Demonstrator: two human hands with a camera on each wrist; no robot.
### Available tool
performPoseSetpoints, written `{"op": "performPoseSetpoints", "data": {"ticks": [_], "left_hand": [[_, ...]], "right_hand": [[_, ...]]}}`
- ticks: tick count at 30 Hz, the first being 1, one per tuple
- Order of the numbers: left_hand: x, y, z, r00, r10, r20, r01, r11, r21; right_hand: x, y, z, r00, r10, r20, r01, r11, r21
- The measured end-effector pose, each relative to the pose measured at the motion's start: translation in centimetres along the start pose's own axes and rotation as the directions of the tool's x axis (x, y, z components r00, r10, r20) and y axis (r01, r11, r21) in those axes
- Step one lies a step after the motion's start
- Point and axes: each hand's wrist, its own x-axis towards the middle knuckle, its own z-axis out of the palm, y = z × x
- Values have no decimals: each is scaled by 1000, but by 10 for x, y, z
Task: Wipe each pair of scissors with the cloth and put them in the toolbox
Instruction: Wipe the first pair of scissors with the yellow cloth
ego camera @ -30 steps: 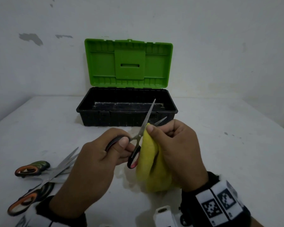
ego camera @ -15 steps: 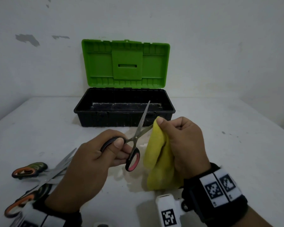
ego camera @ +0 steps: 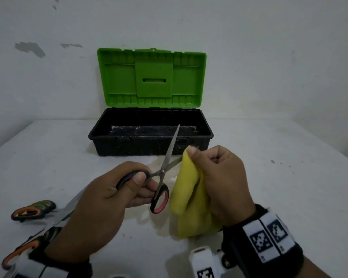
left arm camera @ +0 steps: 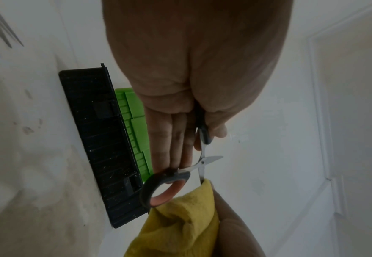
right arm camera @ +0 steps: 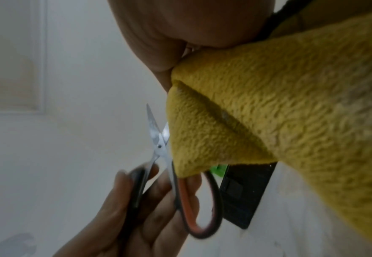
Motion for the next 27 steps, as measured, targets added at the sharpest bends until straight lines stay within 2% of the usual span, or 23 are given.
{"op": "performPoseSetpoints", "data": {"ticks": [3, 6, 8, 13, 16, 19, 27], "left_hand": [[0, -1, 0, 1000, 0, 7, -1, 1000, 21], [-1, 0, 0, 1000, 0, -9, 0, 1000, 1], [-2, 1, 0, 1000, -18, -8, 18, 1000, -16], [-2, 6, 2, 981, -192, -9, 187, 966, -180], [0, 14, 3, 957, -288, 26, 282, 911, -299], [3, 20, 4, 946, -318, 56, 314, 866, -389], [3, 27, 12, 926, -353, 136, 377, 825, -422]], "right_hand": [[6, 1, -3, 999, 1, -45, -1, 1000, 9], [-3, 2, 2, 1000, -13, 25, 13, 1000, -19], [-1, 4, 1, 1000, 0, 24, 1, 1000, -15], [19, 3, -15, 996, -19, -90, 16, 999, -32], [13, -1, -19, 997, -77, 20, 77, 997, -4], [-1, -2, -15, 977, -133, 164, 132, 991, 15], [-17, 1, 3, 954, -186, 233, 181, 982, 43]]}}
